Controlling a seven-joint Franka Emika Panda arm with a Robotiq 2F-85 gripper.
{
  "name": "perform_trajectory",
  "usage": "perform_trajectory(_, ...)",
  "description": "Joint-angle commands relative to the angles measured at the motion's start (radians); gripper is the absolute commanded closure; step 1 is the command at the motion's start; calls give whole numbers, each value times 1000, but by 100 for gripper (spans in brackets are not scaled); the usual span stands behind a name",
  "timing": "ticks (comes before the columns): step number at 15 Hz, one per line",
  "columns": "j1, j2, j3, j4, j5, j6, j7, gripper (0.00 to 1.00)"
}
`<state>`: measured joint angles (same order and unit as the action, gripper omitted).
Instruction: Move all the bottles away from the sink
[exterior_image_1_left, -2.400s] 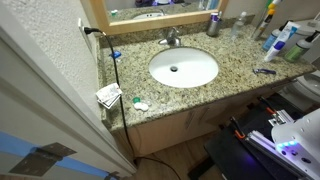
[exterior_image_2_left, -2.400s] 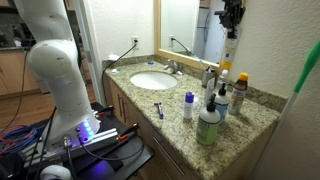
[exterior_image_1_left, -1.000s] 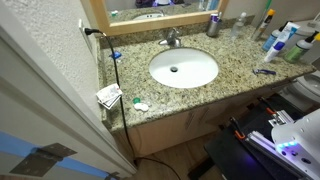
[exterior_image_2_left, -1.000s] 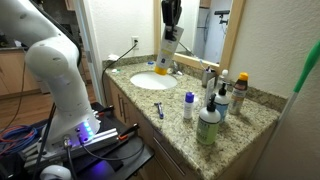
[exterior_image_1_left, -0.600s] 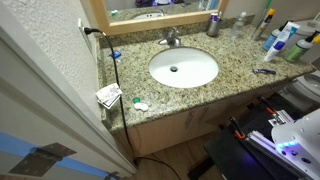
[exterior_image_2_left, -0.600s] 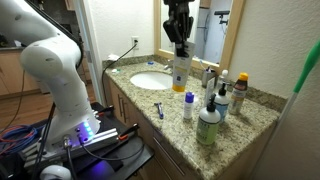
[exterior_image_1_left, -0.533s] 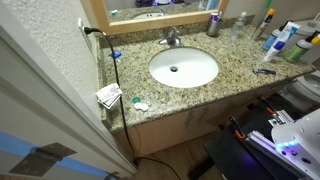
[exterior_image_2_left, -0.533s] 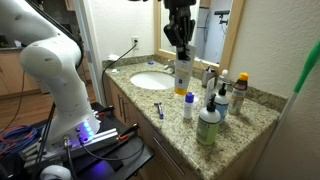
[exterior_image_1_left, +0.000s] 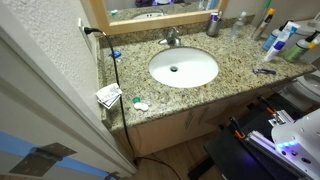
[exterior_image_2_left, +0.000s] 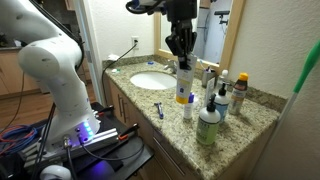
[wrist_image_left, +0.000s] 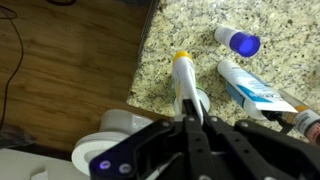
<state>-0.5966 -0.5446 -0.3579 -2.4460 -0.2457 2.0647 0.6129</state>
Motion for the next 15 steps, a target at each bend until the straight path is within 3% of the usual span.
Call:
perform_trajectory(1, -39, 67, 92, -68, -64, 98, 113, 99)
perform_trajectory(4, -34, 110, 93, -78, -71, 120, 185, 99)
perform_trajectory(6, -31, 130, 68, -77, -55, 115, 185, 99)
perform_trajectory(15, -26, 127, 74, -69, -54, 104, 211, 99)
